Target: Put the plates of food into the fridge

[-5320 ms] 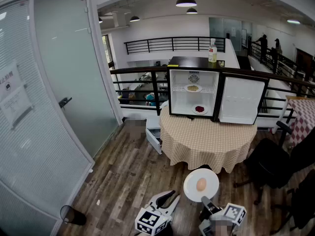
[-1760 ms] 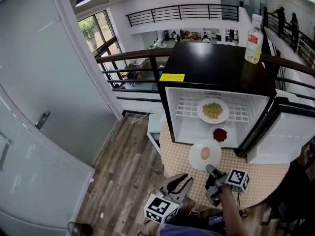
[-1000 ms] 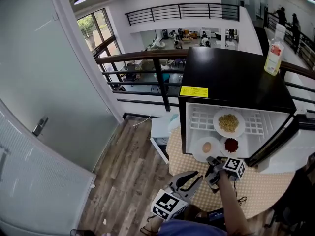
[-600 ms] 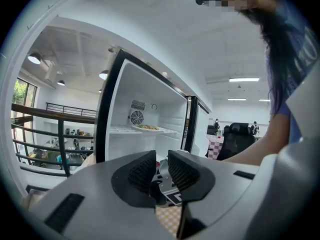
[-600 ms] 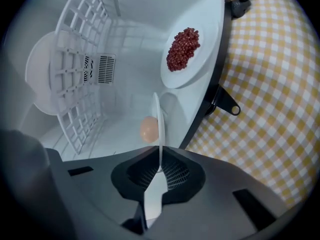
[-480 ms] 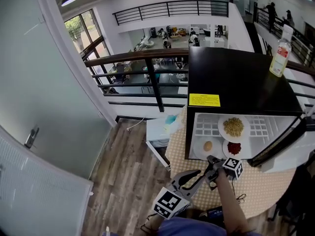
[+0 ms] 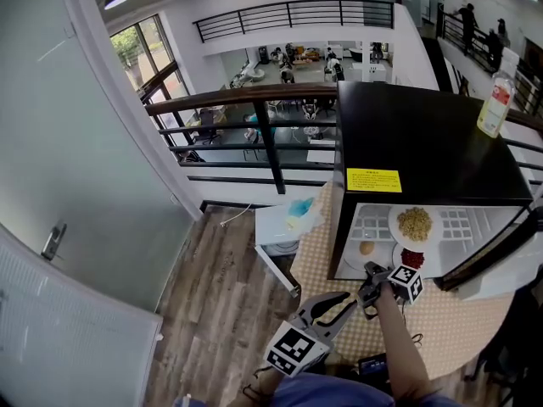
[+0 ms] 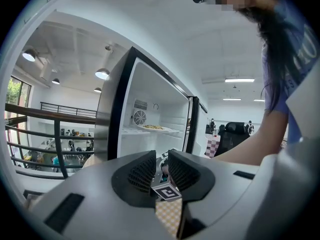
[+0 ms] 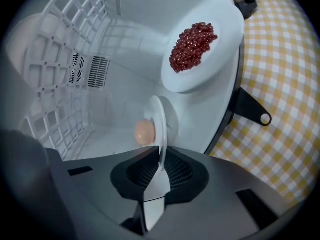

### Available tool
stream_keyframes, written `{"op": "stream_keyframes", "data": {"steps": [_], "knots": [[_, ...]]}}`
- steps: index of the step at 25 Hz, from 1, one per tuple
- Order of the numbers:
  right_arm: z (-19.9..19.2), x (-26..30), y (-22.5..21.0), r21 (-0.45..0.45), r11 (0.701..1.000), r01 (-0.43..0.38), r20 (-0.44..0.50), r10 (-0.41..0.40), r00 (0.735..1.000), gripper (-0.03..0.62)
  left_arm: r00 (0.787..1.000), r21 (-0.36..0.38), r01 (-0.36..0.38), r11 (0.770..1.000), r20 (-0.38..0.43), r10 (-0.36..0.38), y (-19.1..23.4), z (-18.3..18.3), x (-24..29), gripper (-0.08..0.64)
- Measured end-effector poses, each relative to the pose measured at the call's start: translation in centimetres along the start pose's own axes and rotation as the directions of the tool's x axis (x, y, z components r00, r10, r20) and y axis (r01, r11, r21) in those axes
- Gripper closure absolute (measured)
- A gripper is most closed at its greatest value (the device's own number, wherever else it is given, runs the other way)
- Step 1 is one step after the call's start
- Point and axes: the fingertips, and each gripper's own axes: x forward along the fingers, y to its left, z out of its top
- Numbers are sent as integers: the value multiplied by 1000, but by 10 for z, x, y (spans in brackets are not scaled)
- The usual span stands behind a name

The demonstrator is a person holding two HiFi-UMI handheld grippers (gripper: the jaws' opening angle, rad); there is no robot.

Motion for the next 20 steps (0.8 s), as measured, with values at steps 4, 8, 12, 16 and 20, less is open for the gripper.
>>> {"op": "stream_keyframes", "data": {"steps": [4, 8, 12, 16, 20], "knots": [[1, 2, 1, -63, 998, 17, 21, -15, 1000, 555, 1000, 1, -3, 1000, -5, 3, 6, -3, -4, 477], [-1, 1, 9, -188, 981, 49, 29, -45, 999, 519, 1000, 3, 4, 1000, -2, -4, 7, -1, -7, 477], [-5, -3, 12, -225, 972, 73, 11, -73, 997, 437, 1000, 4, 7, 1000, -2, -7, 6, -1, -7, 477], [-7, -8, 8, -263, 958, 114, 0, -118, 993, 419, 1000, 7, 7, 1000, 0, -7, 6, 1, -6, 477], [-11, -10, 7, -304, 941, 148, -12, -159, 987, 383, 1000, 9, -5, 1000, 3, 5, 8, 2, -3, 477]]}}
